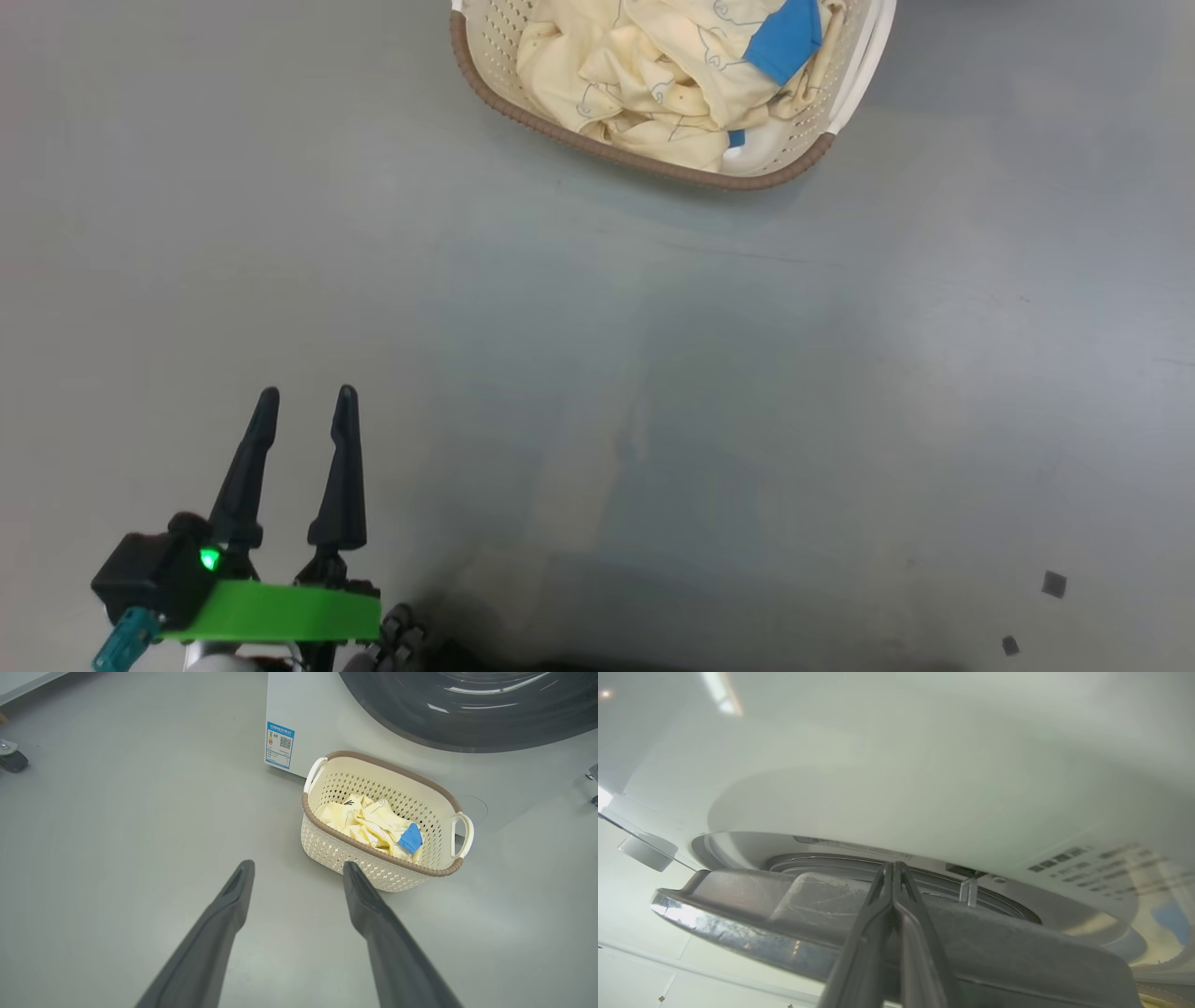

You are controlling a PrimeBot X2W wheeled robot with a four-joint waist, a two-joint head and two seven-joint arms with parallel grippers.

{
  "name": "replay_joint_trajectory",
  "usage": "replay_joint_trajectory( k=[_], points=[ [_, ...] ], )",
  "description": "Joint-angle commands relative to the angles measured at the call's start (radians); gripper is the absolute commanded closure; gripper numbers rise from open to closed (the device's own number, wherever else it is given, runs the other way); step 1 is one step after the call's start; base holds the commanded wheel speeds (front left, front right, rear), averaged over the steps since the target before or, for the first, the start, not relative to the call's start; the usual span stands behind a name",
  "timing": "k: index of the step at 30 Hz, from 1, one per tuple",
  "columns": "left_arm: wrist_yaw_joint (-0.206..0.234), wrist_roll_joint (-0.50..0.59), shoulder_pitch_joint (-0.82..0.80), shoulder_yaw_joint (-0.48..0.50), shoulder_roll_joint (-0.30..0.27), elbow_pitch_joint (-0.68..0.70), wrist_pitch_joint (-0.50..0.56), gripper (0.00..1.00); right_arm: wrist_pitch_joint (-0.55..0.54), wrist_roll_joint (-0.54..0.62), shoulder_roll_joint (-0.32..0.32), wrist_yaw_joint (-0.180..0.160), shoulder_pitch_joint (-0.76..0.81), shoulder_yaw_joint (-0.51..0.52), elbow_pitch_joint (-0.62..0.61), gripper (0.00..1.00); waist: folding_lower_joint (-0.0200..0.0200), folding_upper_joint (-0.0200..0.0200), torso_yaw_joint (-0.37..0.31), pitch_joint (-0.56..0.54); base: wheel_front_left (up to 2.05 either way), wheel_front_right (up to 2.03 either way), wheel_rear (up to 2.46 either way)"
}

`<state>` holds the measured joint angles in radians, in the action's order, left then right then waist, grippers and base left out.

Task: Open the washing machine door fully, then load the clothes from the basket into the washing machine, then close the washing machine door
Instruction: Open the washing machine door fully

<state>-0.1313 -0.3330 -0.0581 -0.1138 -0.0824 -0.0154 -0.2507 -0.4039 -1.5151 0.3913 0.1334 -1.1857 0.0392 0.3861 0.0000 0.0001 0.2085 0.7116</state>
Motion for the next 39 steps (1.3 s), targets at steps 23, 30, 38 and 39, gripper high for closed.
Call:
replay_joint_trajectory(
  k=[23,30,38,39],
  points=[
    [0.001,-0.001,0.005,0.051,-0.014,0.027,-0.011,0.0,0.011,-0.02,-0.017,-0.003,0.024,-0.093,-0.041,1.0,0.0,-0.0001,0.012,0.006,0.0,0.0,0.0],
    [0.001,0.002,-0.006,0.065,-0.013,0.027,-0.011,0.0,0.012,-0.031,-0.05,-0.003,0.043,-0.131,-0.044,1.0,0.0,-0.0001,-0.014,-0.024,0.0,0.0,0.0],
    [0.001,0.004,-0.028,0.074,-0.019,0.032,-0.011,0.0,0.006,-0.03,-0.094,-0.003,0.081,-0.191,-0.056,1.0,0.0,-0.0001,-0.053,-0.054,0.0,0.0,0.0],
    [0.001,0.005,-0.03,0.077,-0.02,0.033,-0.011,0.0,0.006,-0.03,-0.1,-0.003,0.083,-0.199,-0.057,1.0,0.0,-0.0001,-0.059,-0.056,0.0,0.0,0.0]
  ],
)
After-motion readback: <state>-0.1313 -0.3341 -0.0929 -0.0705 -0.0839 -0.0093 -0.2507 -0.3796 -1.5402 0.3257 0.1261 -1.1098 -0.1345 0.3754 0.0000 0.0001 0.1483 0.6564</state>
